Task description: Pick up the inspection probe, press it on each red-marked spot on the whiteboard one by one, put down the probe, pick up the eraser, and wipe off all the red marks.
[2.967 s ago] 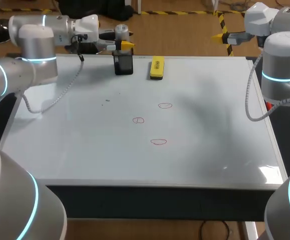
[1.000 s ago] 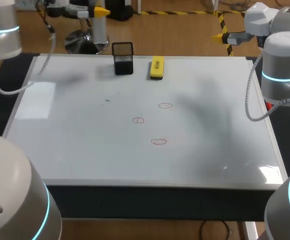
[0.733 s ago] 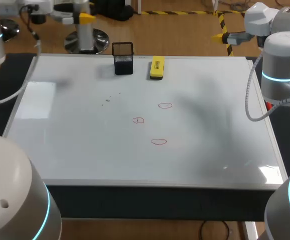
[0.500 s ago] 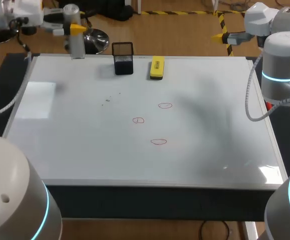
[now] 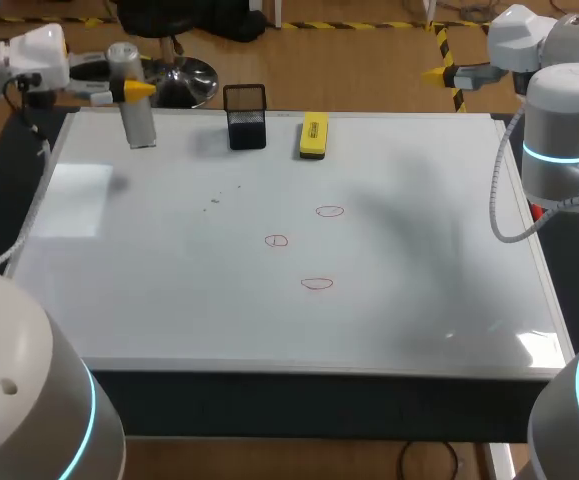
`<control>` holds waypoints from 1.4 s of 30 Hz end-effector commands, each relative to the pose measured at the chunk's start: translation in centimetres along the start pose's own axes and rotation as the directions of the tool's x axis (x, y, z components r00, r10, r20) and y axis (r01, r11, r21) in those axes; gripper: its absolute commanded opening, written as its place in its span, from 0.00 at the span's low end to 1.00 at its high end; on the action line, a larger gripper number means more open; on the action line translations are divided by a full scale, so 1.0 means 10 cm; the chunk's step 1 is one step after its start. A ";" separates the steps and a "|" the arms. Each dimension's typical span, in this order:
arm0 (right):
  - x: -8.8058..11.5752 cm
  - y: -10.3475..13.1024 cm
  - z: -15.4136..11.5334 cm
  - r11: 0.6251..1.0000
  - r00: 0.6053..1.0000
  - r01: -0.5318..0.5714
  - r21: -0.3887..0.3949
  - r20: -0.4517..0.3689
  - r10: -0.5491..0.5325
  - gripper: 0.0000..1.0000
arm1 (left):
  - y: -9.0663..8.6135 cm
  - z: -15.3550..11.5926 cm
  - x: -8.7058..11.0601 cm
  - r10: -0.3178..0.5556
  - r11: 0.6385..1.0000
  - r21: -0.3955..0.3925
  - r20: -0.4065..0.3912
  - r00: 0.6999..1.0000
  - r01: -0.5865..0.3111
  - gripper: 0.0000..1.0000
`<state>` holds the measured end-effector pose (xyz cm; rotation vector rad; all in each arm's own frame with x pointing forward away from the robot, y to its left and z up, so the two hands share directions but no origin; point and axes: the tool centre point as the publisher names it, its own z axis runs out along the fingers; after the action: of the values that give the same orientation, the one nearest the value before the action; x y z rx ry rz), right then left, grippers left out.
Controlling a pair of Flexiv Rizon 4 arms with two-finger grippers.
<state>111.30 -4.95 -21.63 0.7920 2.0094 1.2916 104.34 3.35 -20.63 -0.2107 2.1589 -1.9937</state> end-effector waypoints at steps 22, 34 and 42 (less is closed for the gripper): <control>0.00 0.00 0.00 1.000 1.000 0.000 0.002 -0.001 0.000 1.00 | 0.16 -0.08 -0.02 -0.013 0.999 -0.029 0.010 1.000 0.013 0.00; 0.00 0.00 0.00 1.000 1.000 0.000 0.002 -0.001 0.000 1.00 | 0.16 -0.08 -0.02 -0.013 0.999 -0.029 0.010 1.000 0.013 0.00; 0.22 0.08 0.42 0.964 0.899 0.251 0.093 -0.392 -0.196 1.00 | 0.16 -0.08 -0.02 -0.013 0.999 -0.029 0.010 1.000 0.013 0.00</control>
<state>111.02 -1.63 -22.76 0.6264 2.1154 1.3170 104.44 4.37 -22.27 -0.2378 2.1886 -1.9668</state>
